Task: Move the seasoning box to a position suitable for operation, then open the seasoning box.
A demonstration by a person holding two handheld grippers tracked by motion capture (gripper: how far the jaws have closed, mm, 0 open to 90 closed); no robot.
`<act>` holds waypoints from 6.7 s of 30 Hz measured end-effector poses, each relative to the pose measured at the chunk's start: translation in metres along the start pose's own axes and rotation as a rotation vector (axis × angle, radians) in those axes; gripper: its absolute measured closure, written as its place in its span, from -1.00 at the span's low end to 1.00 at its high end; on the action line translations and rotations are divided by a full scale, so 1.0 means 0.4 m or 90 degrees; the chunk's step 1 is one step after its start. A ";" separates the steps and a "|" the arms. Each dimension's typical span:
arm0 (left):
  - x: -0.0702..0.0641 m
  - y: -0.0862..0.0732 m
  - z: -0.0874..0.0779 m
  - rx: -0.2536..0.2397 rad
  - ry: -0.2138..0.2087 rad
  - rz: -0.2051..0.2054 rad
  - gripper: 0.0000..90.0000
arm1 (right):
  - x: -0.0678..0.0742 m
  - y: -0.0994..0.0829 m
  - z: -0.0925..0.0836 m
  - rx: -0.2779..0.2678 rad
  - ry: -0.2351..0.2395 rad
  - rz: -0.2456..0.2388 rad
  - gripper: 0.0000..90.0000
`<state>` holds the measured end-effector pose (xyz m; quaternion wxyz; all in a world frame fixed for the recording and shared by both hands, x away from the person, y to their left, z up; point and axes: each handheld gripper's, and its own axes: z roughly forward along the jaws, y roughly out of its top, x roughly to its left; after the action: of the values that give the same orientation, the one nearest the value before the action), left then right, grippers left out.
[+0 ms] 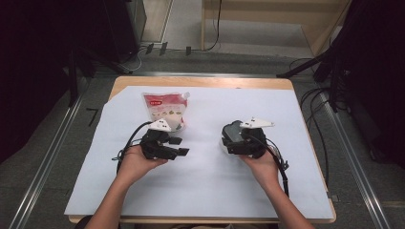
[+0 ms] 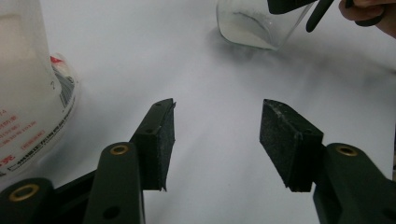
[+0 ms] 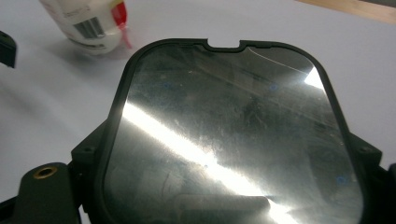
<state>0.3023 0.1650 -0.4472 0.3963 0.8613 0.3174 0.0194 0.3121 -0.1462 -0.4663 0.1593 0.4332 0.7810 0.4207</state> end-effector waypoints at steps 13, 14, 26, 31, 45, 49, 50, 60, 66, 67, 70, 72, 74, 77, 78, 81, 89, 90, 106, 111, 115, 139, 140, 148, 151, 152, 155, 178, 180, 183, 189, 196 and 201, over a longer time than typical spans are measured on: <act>0.000 -0.011 0.007 0.021 -0.005 0.020 0.01 | 0.091 0.000 0.043 0.019 0.057 -0.044 -0.64; -0.001 -0.012 0.008 0.019 -0.007 0.017 0.00 | 0.097 0.000 0.047 0.021 0.062 -0.049 -0.64; -0.005 -0.021 0.011 0.029 -0.005 0.020 -0.04 | 0.152 -0.015 0.084 0.027 0.062 -0.104 -0.64; -0.007 -0.020 0.014 0.029 -0.004 0.022 -0.06 | 0.152 -0.020 0.083 0.021 0.063 -0.114 -0.65; -0.005 -0.011 0.019 0.031 -0.012 0.032 -0.09 | 0.139 0.022 0.035 0.047 0.094 -0.090 -0.69; -0.003 -0.008 0.021 0.032 -0.018 0.031 -0.10 | 0.128 0.037 0.001 0.037 0.108 -0.080 -0.65; -0.002 -0.007 0.021 0.032 -0.022 0.031 -0.11 | 0.124 0.040 -0.009 0.034 0.112 -0.077 -0.62; -0.001 0.005 0.028 0.046 -0.046 0.046 -0.14 | 0.085 0.012 -0.096 0.019 0.134 -0.054 -0.11; 0.000 0.018 0.034 0.051 -0.059 0.054 -0.11 | 0.067 -0.017 -0.130 0.006 0.134 -0.038 0.20; 0.001 0.018 0.038 0.052 -0.059 0.053 -0.12 | 0.067 -0.021 -0.134 0.004 0.134 -0.039 0.28; 0.005 0.021 0.043 0.061 -0.065 0.058 -0.14 | 0.066 -0.038 -0.144 0.012 0.139 -0.046 0.56; 0.008 0.022 0.048 0.061 -0.076 0.063 -0.12 | 0.069 -0.051 -0.150 0.012 0.137 -0.061 0.76; 0.012 0.023 0.052 0.061 -0.083 0.068 -0.13 | 0.074 -0.065 -0.155 0.012 0.150 -0.057 0.93; 0.019 0.026 0.056 0.053 -0.097 0.061 -0.16 | 0.085 -0.085 -0.154 0.022 0.157 -0.062 1.00; 0.019 0.027 0.057 0.051 -0.099 0.061 -0.18 | 0.087 -0.090 -0.152 0.026 0.163 -0.060 1.00; 0.018 0.029 0.063 0.053 -0.103 0.068 -0.25 | 0.102 -0.106 -0.138 0.042 0.178 -0.056 1.00; 0.022 0.036 0.078 0.048 -0.117 0.062 -0.27 | 0.136 -0.128 -0.076 0.089 0.195 -0.064 1.00; 0.020 0.036 0.080 0.050 -0.117 0.064 -0.26 | 0.136 -0.130 -0.070 0.090 0.197 -0.062 1.00; 0.002 0.040 0.081 0.047 -0.088 0.085 -0.24 | 0.090 -0.129 -0.050 0.088 0.175 -0.040 1.00; -0.003 0.040 0.082 0.051 -0.079 0.093 -0.23 | 0.060 -0.127 -0.053 0.088 0.167 -0.031 1.00; -0.007 0.042 0.079 0.047 -0.074 0.098 -0.23 | 0.032 -0.124 -0.058 0.085 0.162 -0.017 1.00; -0.033 0.097 0.125 0.013 -0.104 0.113 -0.53 | -0.064 -0.095 -0.069 0.075 0.122 0.023 1.00; -0.031 0.102 0.128 0.012 -0.104 0.118 -0.53 | -0.066 -0.093 -0.066 0.078 0.121 0.026 1.00; -0.041 0.120 0.165 0.024 -0.102 0.134 -0.61 | -0.067 -0.072 -0.079 0.080 0.103 0.018 1.00; -0.038 0.120 0.179 0.028 -0.103 0.138 -0.62 | -0.074 -0.065 -0.073 0.084 0.105 0.023 1.00; -0.040 0.120 0.183 0.026 -0.103 0.138 -0.62 | -0.077 -0.063 -0.070 0.086 0.104 0.022 1.00; -0.042 0.121 0.196 0.028 -0.099 0.146 -0.65 | -0.084 -0.061 -0.060 0.092 0.110 0.026 1.00; -0.065 0.131 0.197 0.044 -0.064 0.173 -0.65 | -0.080 -0.064 -0.048 0.086 0.099 0.019 1.00; -0.065 0.133 0.196 0.048 -0.063 0.175 -0.65 | -0.080 -0.064 -0.048 0.087 0.099 0.020 1.00; -0.066 0.133 0.194 0.049 -0.062 0.177 -0.65 | -0.079 -0.064 -0.048 0.086 0.099 0.016 1.00; -0.065 0.134 0.191 0.049 -0.064 0.177 -0.65 | -0.077 -0.063 -0.049 0.085 0.099 0.018 1.00; -0.069 0.141 0.178 0.035 -0.062 0.188 -0.65 | -0.071 -0.062 -0.048 0.084 0.102 0.015 1.00; -0.074 0.147 0.171 0.033 -0.057 0.192 -0.64 | -0.070 -0.062 -0.047 0.082 0.106 0.015 1.00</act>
<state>0.3296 0.0742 -0.4467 0.3800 0.9092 0.1668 0.0324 0.3033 -0.1852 -0.4780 0.0609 0.4157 0.8116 0.4060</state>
